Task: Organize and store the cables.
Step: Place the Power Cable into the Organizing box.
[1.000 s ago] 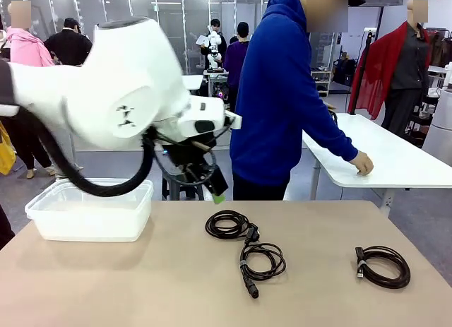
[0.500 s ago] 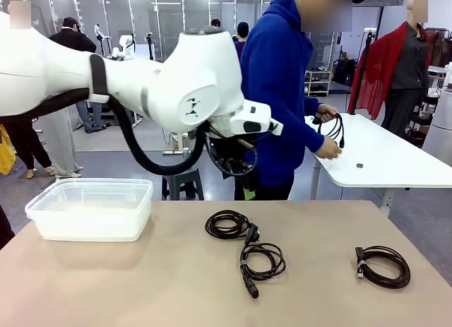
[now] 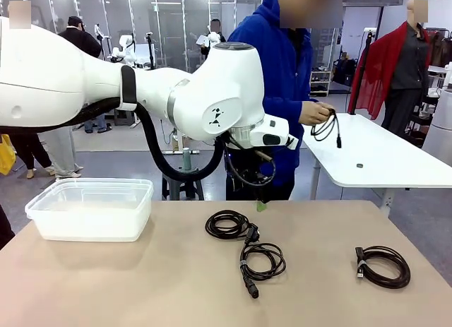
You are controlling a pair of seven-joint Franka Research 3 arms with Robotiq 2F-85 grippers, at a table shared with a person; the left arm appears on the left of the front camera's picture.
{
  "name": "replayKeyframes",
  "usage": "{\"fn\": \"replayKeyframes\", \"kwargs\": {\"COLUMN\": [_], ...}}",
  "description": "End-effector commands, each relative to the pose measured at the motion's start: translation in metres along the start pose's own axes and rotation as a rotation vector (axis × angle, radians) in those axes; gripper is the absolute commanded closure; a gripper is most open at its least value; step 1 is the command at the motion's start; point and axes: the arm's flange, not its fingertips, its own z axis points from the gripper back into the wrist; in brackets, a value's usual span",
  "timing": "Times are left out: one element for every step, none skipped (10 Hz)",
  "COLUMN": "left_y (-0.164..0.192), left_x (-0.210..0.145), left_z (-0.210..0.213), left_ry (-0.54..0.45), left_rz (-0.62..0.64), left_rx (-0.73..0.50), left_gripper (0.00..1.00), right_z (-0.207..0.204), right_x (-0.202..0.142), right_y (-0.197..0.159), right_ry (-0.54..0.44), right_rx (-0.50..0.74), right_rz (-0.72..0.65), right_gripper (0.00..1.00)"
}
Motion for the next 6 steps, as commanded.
{"fn": "replayKeyframes", "kwargs": {"left_y": [-0.001,-0.002,-0.003,-0.003,-0.002,-0.002], "left_x": [0.004,0.004,0.003,0.002,0.000,-0.001], "left_z": [-0.005,-0.008,-0.013,-0.018,-0.025,-0.032], "left_ry": [0.030,0.028,0.039,0.044,0.040,0.052], "left_rz": [0.018,0.019,0.033,0.047,0.084,0.113], "left_rx": [0.012,-0.004,-0.010,-0.027,-0.050,-0.057], "left_gripper": [0.00,0.00,0.00,0.00,0.00,0.00], "right_z": [0.000,0.000,0.000,0.000,0.000,0.000], "right_x": [0.000,0.000,0.000,0.000,0.000,0.000], "right_y": [0.000,0.000,0.000,0.000,0.000,0.000], "right_ry": [0.001,0.001,0.001,0.001,0.001,0.001], "right_rx": [0.000,0.000,0.000,0.000,0.000,0.000], "right_rz": [-0.002,-0.002,-0.002,-0.002,-0.002,-0.002], "right_gripper": [0.00,0.00,0.00,0.00,0.00,0.00]}}
